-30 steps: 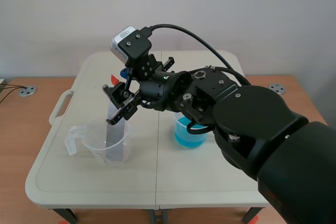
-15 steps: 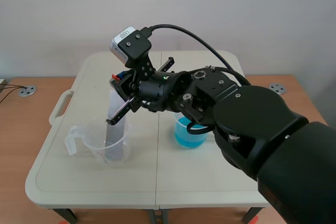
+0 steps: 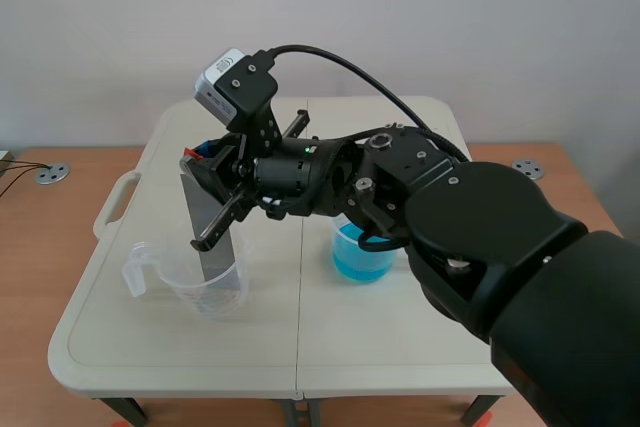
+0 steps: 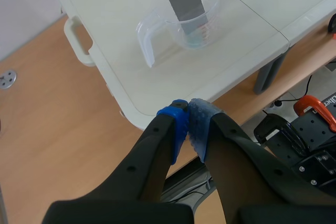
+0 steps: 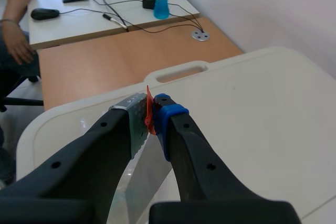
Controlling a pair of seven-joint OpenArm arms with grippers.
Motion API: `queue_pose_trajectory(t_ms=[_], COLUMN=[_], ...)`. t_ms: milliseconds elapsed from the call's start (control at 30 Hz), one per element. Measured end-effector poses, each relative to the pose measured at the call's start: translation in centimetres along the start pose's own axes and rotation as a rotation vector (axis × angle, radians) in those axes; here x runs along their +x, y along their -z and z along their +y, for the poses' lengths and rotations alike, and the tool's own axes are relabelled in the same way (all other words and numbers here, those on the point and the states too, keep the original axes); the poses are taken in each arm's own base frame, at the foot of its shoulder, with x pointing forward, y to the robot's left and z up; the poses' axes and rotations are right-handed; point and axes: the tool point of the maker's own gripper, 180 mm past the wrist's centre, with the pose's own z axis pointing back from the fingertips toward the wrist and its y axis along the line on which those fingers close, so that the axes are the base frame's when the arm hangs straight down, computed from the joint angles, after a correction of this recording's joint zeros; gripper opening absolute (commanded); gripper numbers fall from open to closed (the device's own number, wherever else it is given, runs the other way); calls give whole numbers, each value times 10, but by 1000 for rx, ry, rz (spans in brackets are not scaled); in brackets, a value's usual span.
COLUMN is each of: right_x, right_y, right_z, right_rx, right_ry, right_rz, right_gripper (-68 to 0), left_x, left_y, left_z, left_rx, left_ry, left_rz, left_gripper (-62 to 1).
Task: Hold the metal plate by the orange handle, dip it into the blue solution, take it out and point at it, then put the plate back in the beaker on the left.
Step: 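Lift the metal plate out of the left beaker, then move the plate over the blue solution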
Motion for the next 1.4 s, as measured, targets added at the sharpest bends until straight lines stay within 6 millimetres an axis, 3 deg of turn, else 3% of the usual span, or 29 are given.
queue_pose_trajectory(t_ms=[367, 900, 1167, 1400], right_x=[19, 81, 99, 114], right_y=[-12, -38, -46, -59], right_z=[20, 36, 32, 13], right_rx=[93, 111, 76, 12], right_ry=[-54, -245, -304, -357], right_rz=[-35, -134, -156, -149], right_gripper=[-664, -662, -662, -662], left_x=[0, 0, 0, 0], left_y=[0, 0, 0, 0], left_z=[0, 0, 0, 0], left_rx=[0, 0, 1, 0], left_ry=[0, 0, 1, 1], left_rz=[0, 0, -2, -2], left_gripper=[-578, -578, -578, -578])
